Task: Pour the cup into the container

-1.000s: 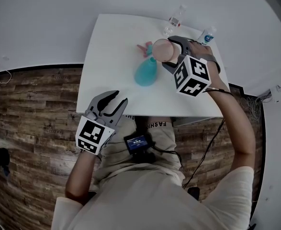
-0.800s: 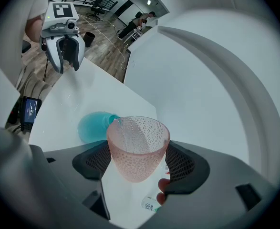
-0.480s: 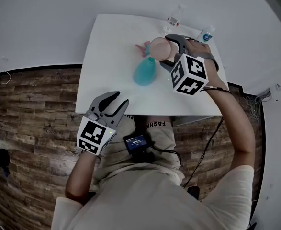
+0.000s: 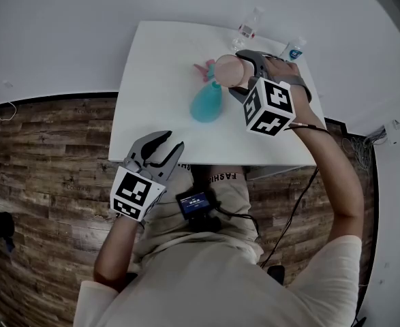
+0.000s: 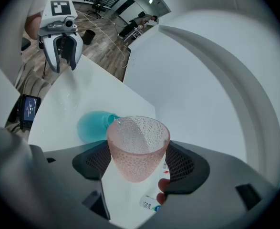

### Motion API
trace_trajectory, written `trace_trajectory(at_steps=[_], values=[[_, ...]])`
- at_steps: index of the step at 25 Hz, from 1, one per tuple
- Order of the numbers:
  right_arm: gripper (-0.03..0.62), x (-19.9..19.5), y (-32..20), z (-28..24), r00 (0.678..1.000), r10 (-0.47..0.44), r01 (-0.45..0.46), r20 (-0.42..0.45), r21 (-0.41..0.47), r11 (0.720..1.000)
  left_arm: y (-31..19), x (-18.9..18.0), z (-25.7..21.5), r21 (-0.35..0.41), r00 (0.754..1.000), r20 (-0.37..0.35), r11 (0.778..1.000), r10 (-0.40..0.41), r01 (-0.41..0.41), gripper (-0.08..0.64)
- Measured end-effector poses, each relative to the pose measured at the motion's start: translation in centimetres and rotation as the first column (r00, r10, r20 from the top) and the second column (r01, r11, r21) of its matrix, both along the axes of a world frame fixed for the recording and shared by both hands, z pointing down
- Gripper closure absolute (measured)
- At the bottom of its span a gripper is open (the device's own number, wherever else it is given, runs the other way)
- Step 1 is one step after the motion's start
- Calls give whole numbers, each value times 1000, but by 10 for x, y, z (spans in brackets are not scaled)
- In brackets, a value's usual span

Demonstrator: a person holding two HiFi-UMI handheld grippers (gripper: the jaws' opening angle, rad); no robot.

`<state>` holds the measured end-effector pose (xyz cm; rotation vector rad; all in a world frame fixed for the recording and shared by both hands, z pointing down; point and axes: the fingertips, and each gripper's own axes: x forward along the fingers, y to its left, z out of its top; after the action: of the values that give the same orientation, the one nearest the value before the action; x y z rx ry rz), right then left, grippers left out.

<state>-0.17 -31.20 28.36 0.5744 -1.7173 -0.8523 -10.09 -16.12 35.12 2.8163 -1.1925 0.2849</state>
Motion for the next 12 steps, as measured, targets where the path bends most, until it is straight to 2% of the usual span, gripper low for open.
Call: trace_trajectory(at_steps=[12], values=[[230, 1, 0, -1, 1000, 3, -3, -7, 10, 1000, 1, -2, 4, -1, 1000, 1, 1000, -1, 1, 419]])
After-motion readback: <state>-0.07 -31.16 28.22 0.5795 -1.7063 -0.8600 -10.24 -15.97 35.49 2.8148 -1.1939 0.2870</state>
